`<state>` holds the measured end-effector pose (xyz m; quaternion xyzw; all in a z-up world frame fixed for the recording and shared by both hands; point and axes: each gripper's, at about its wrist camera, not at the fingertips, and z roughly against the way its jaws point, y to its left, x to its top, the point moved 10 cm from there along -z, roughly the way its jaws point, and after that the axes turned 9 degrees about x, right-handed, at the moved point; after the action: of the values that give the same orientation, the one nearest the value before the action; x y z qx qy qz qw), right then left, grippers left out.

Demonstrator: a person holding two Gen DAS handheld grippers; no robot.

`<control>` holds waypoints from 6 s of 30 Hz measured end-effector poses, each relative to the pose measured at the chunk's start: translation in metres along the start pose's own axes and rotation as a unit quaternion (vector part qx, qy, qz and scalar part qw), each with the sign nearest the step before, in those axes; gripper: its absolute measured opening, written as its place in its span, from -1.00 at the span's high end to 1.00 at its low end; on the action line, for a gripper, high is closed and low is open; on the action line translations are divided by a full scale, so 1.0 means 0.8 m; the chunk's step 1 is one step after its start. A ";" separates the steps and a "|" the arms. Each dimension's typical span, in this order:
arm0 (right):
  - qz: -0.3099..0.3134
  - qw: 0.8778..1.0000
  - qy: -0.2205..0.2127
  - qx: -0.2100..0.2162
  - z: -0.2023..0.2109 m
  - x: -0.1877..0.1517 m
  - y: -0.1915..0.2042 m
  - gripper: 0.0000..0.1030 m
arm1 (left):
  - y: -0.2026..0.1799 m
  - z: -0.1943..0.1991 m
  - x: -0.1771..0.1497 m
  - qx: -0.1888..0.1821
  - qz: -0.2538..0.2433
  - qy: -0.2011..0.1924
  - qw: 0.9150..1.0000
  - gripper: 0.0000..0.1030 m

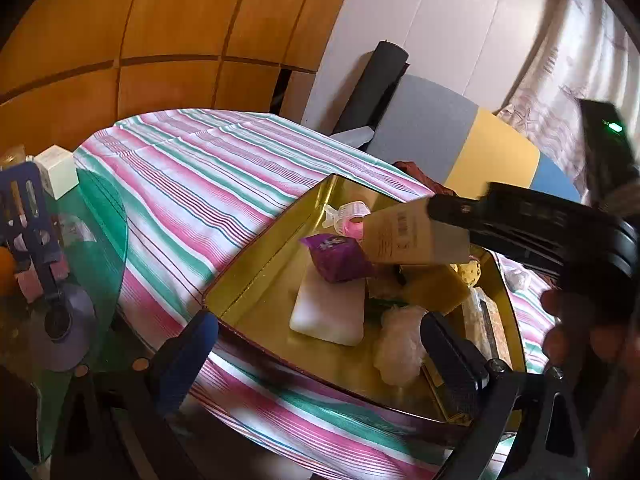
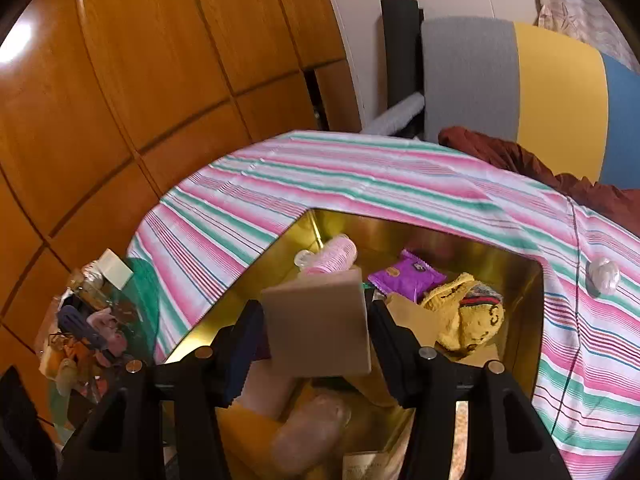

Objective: Organize objects

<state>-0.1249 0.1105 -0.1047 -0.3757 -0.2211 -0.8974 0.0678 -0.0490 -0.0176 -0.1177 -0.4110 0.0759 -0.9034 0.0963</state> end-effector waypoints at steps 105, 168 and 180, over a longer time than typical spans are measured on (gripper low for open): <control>-0.233 0.899 -0.151 -0.338 0.298 -0.125 -0.560 0.29 | -0.554 -0.195 -0.032 -0.091 -0.272 0.068 0.956 -0.84; -0.115 0.899 -0.170 -0.386 0.307 -0.127 -0.437 0.31 | -0.496 -0.006 -0.116 -0.220 -0.333 -0.094 0.912 0.29; -0.104 0.907 -0.154 -0.377 0.296 -0.134 -0.421 0.30 | -0.504 -0.042 -0.065 -0.203 -0.289 -0.059 0.934 -0.45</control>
<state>0.0066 0.5128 -0.1498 -0.4820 0.0880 -0.8466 -0.2076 -0.0860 0.3875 -0.0906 -0.4783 0.1298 -0.8317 -0.2504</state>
